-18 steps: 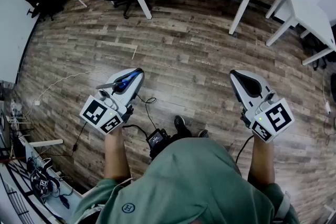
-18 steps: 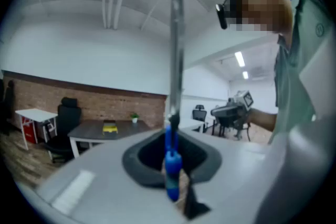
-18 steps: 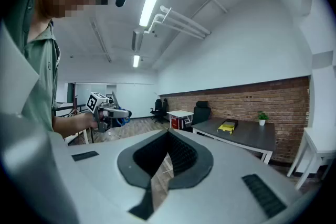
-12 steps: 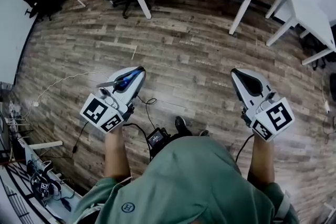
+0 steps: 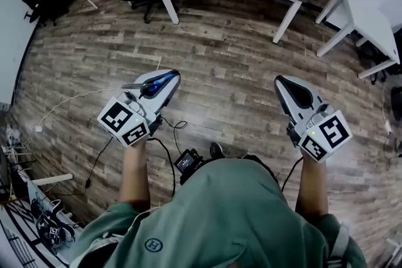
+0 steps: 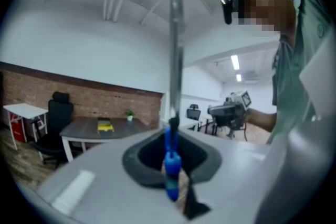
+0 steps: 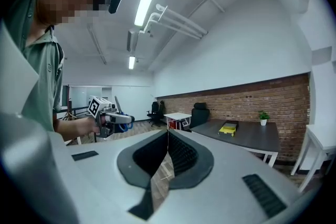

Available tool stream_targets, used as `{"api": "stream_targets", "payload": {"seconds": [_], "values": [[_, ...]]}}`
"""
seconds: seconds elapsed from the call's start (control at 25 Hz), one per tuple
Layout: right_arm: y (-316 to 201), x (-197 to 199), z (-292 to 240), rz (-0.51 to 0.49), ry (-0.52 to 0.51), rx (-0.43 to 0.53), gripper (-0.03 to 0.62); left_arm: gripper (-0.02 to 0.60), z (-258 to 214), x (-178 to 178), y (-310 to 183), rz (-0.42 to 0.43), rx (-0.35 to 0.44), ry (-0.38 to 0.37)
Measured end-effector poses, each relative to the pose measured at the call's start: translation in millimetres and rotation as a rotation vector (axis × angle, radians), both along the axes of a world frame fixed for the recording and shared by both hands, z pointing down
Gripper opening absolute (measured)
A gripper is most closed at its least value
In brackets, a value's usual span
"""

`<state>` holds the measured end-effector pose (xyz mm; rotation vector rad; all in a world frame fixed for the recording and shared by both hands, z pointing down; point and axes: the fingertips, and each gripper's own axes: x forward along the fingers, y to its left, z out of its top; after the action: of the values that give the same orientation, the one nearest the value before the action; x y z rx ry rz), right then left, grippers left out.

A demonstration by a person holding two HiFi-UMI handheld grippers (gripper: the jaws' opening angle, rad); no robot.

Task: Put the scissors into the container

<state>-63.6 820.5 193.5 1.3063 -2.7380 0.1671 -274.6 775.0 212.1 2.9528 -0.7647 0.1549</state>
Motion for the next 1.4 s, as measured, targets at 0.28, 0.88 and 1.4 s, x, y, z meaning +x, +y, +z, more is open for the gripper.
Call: {"api": "stream_targets", "payload": {"seconds": [0.28,0.88,1.4], "values": [[-43,5,-5,0.026,0.000,0.000,0.005,0.029,-1,6,-42,0.011,-0.013,0.016],[-152,85,3,-0.083,0.013,-0.003,0.005,0.029,3,83,-119,-0.107,0.000,0.021],[-203,150,-8,-0.123,-0.063,0.017,0.006,0.029,-26,153,-163,-0.134,0.028,-0.036]]}}
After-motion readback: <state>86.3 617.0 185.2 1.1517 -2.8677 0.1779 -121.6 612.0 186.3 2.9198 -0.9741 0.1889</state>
